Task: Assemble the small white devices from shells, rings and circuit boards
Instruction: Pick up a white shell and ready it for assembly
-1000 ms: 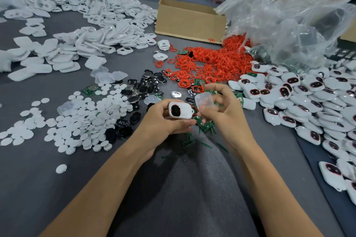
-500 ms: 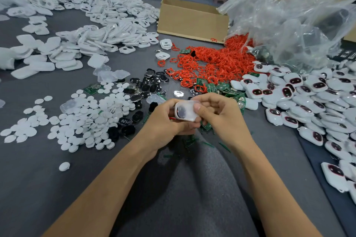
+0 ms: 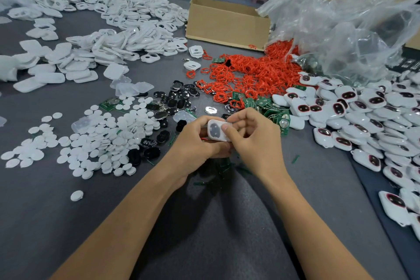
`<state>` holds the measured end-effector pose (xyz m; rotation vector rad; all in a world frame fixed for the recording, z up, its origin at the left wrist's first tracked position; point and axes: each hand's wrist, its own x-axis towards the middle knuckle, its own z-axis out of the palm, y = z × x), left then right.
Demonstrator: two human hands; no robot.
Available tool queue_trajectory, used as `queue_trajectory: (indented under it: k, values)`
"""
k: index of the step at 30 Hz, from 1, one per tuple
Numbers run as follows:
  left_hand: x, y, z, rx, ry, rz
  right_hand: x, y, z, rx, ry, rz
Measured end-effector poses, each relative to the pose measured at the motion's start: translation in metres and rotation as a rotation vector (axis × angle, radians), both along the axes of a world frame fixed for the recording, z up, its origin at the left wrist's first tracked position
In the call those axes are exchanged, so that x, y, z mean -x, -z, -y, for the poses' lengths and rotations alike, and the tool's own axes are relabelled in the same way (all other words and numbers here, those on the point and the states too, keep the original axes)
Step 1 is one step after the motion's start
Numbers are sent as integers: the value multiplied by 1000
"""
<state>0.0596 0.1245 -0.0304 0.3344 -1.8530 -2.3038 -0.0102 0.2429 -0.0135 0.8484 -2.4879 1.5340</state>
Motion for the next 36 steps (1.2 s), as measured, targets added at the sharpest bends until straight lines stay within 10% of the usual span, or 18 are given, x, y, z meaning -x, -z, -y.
queue_trajectory:
  k: [36]
  values:
    - [2,-6,15,-202,-465,-210,32,4,-28,-261,47,-91]
